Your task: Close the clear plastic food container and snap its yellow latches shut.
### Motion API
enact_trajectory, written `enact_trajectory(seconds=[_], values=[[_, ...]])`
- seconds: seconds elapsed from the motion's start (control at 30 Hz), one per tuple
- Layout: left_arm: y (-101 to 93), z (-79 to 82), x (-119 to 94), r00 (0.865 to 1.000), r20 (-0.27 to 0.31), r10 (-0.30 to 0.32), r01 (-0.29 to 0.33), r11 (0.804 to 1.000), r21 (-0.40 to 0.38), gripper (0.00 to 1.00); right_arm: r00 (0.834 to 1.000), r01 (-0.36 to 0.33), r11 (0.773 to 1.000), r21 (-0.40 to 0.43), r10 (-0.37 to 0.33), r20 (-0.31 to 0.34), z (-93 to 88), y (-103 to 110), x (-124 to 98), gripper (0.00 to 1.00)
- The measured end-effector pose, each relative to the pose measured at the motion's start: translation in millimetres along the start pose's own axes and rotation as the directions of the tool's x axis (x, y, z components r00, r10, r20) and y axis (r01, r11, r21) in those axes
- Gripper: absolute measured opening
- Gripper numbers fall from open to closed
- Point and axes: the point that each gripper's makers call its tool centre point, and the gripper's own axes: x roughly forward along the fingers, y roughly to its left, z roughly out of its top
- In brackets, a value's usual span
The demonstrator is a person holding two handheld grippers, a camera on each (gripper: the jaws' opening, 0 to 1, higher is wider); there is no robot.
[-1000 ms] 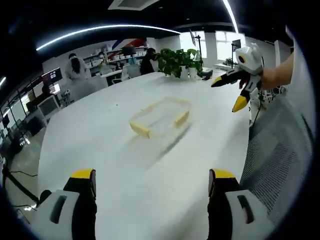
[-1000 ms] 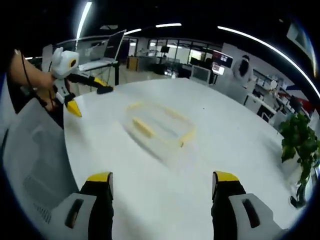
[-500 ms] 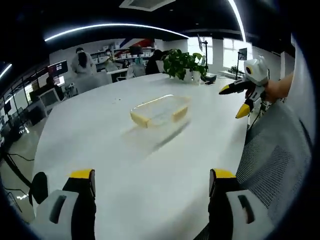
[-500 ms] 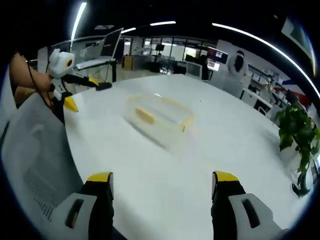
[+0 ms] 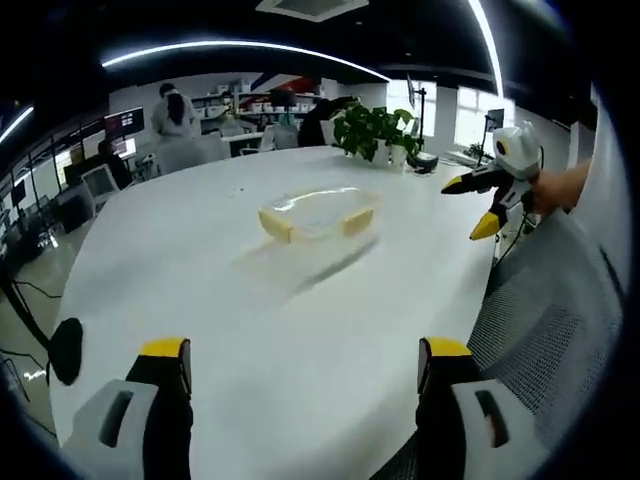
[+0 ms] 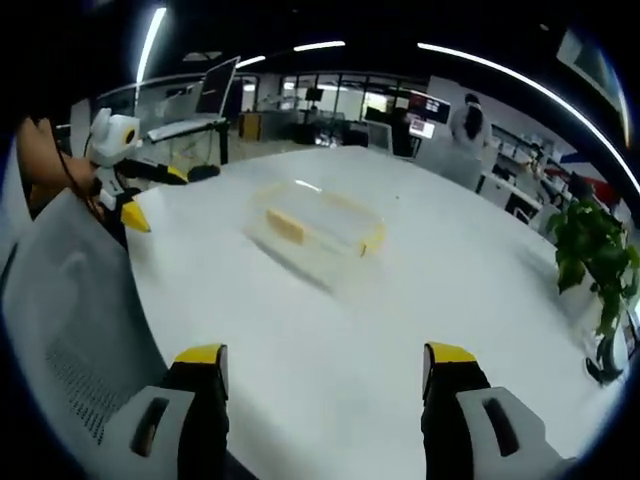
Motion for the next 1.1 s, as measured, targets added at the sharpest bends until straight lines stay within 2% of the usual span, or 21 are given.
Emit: enact_trajectory(seconds=[1.1], values=[[-2.0,-6.6,0.9,0.999,-0.038,0.009,-0.008,0.999,0.038,0.95,1.000,-0.020,1.000,0.009,0.020,-0.020,-6.5,4.1,2.6,0.79]])
